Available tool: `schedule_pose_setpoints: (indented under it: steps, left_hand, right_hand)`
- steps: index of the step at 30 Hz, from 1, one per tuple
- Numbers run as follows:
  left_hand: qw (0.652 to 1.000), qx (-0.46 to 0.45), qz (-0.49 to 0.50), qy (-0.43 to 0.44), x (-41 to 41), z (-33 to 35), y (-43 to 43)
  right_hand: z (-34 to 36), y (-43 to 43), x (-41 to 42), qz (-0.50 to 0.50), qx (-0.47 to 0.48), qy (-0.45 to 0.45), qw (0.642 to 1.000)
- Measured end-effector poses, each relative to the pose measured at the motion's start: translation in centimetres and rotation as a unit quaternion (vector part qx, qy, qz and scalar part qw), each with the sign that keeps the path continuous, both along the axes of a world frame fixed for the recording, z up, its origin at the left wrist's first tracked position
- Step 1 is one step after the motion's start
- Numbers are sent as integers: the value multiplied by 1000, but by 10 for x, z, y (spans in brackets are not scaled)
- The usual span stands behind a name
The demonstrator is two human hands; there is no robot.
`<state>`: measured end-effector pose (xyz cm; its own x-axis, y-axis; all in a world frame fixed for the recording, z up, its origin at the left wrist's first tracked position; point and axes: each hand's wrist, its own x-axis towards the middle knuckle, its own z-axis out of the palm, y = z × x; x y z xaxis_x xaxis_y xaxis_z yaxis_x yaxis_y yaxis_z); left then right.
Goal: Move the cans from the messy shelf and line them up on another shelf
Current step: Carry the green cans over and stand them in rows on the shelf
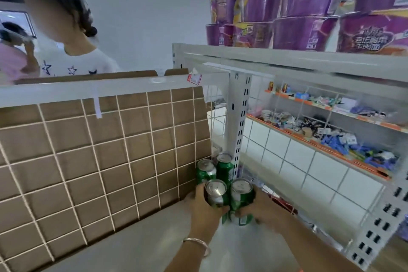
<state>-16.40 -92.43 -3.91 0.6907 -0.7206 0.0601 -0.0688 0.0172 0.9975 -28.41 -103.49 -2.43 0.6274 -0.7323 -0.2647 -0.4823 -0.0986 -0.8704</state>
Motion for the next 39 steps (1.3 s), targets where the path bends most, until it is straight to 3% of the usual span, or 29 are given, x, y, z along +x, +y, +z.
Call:
schedule_pose_setpoints:
  steps: [8, 11, 16, 19, 21, 24, 27, 32, 39]
  left_hand:
    - [995, 28, 80, -44, -9, -24, -27]
    - [996, 14, 85, 4, -13, -32, -37]
    - [994, -18, 108, -8, -16, -37, -54]
    - [995, 35, 95, -23, -9, -52, -56]
    - [989, 111, 89, -42, 0, -66, -57]
    - [959, 250, 57, -121, -4, -41, -31]
    - [941, 307, 40, -137, -7, -29, 3]
    - [904, 361, 11, -229, -22, -19, 82]
    - [845, 471, 93, -233, -74, 6, 223]
  right_hand:
    - [-6, -50, 31, 68, -129, 34, 989]
    - [-9, -62, 38, 103, -128, 48, 985]
    - [-20, -83, 41, 117, -130, 16, 984]
    - [-28, -85, 41, 79, -129, 2, 989]
    - [-21, -74, 35, 60, -153, 41, 986]
    - [-1, -47, 13, 150, -231, 183, 944]
    - [-9, -37, 0, 177, -285, 212, 918]
    - [-23, -3, 0, 308, -282, 175, 892]
    - [-26, 93, 30, 505, -342, 91, 787]
